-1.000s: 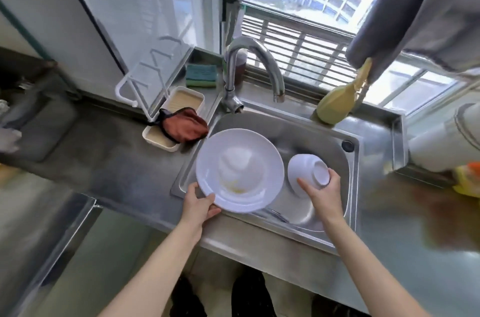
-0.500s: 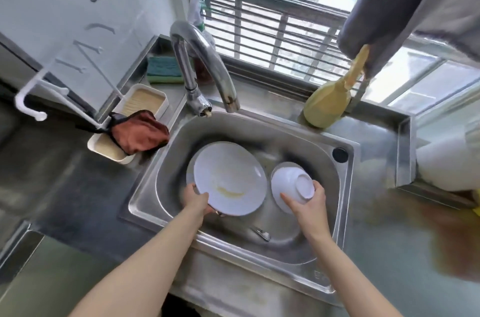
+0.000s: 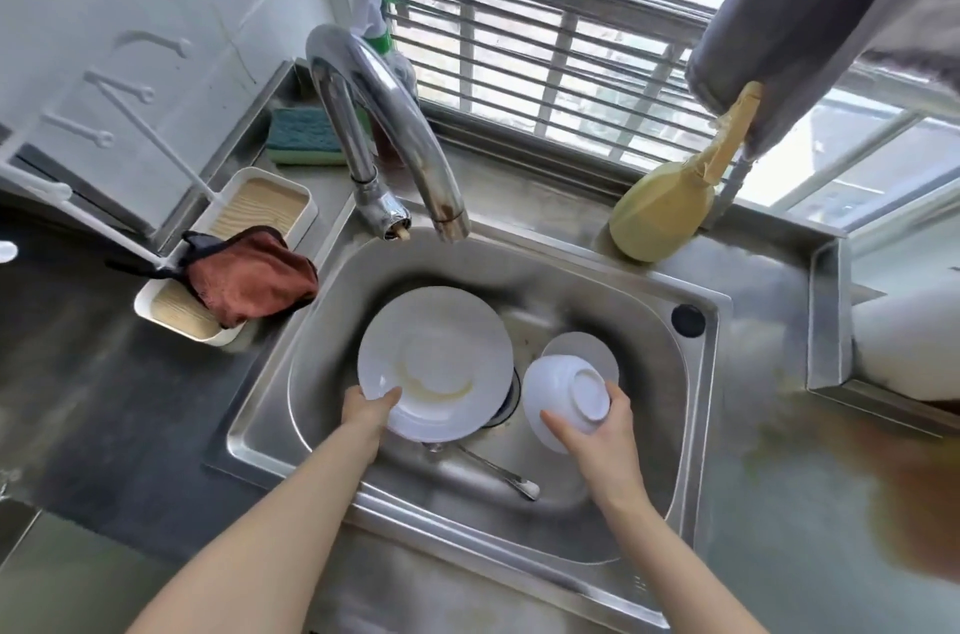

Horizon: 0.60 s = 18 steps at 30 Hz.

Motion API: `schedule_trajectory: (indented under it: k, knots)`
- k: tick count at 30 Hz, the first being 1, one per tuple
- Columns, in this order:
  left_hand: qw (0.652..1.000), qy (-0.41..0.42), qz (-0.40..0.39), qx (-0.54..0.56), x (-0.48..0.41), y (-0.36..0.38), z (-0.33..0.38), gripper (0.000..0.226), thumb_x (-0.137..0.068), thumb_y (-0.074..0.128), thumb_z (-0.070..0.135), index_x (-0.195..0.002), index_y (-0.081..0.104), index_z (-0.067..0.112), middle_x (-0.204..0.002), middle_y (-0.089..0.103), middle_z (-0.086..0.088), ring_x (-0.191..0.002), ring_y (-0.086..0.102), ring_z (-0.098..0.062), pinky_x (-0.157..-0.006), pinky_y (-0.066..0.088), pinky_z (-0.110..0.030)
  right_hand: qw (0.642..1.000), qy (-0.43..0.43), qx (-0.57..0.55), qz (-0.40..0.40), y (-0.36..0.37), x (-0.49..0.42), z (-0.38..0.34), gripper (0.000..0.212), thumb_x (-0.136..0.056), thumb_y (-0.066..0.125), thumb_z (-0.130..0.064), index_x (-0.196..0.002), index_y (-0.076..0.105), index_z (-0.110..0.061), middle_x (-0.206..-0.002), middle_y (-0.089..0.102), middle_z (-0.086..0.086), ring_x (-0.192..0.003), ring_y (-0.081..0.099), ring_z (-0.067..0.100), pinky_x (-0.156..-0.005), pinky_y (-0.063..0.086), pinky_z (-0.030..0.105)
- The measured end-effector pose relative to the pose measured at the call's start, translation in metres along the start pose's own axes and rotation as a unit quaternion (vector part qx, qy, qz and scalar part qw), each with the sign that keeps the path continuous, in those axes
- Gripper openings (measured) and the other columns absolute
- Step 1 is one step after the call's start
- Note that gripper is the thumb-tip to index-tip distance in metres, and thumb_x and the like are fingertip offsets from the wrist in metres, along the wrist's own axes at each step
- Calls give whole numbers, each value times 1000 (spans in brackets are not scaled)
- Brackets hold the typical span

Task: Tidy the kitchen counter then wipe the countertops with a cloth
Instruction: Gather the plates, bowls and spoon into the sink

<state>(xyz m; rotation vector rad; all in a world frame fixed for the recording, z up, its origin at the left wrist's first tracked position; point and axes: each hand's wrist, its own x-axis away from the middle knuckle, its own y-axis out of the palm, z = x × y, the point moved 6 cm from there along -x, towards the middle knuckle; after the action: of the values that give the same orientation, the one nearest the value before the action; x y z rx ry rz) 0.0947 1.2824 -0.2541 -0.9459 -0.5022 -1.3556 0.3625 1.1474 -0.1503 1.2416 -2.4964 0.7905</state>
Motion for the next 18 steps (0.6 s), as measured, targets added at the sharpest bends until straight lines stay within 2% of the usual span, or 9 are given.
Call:
schedule_trajectory:
  k: [3, 5, 8, 10, 13, 15, 18]
  knots:
    - [999, 29, -16, -34, 14, 3, 9, 51, -82, 67, 8, -127, 46, -4, -127, 54, -18, -114, 53, -34, -97, 41, -39, 1000, 4, -4, -5, 4, 4, -5, 73, -59, 82, -32, -116, 36, -34, -122, 41, -2, -117, 44, 19, -101, 42, 43]
    - [991, 80, -41, -100, 36, 13, 22, 58, -83, 68, 16, -132, 41, 1, -131, 46, -15, -121, 45, -29, -100, 36, -34, 1000, 0, 2, -3, 5, 7, -9, 71, -65, 83, -26, -116, 35, -36, -121, 39, -3, -117, 42, 19, -102, 41, 41]
    - [964, 143, -185, -123, 81, 44, 38, 43, -84, 65, 26, -124, 51, 15, -126, 52, -7, -111, 50, -17, -90, 38, -28, 999, 25, 7, -26, 5, 9, -7, 68, -65, 82, -33, -119, 41, -33, -124, 39, -3, -114, 45, 17, -98, 43, 37]
    - [936, 170, -276, -136, 105, 65, 42, 39, -86, 63, 28, -123, 50, 27, -128, 50, 0, -113, 50, -13, -90, 38, -27, 988, 94, -77, -94, 8, 9, 2, 66, -64, 78, -43, -122, 50, -29, -130, 49, 3, -110, 54, 18, -91, 49, 34]
    - [908, 217, -331, -139, 126, 83, 49, 42, -90, 57, 22, -129, 43, 32, -126, 48, 8, -117, 46, -6, -88, 38, -13, 935, 188, -213, -212, 14, 19, 8, 60, -68, 68, -49, -122, 55, -25, -120, 62, 8, -100, 63, 23, -88, 53, 38]
    - [895, 219, -365, -129, 135, 88, 54, 37, -93, 53, 15, -126, 46, 30, -119, 55, 10, -108, 52, -2, -80, 43, -8, 933, 184, -187, -246, 11, 20, 10, 66, -66, 69, -54, -123, 53, -23, -121, 61, 9, -99, 64, 24, -88, 52, 41]
    - [871, 265, -367, -189, 134, 86, 60, 29, -91, 56, 17, -110, 59, 38, -108, 66, 19, -102, 59, -2, -86, 46, -13, 942, 172, -132, -255, 9, 22, 6, 63, -70, 61, -62, -123, 48, -28, -116, 60, 3, -94, 65, 20, -79, 54, 34]
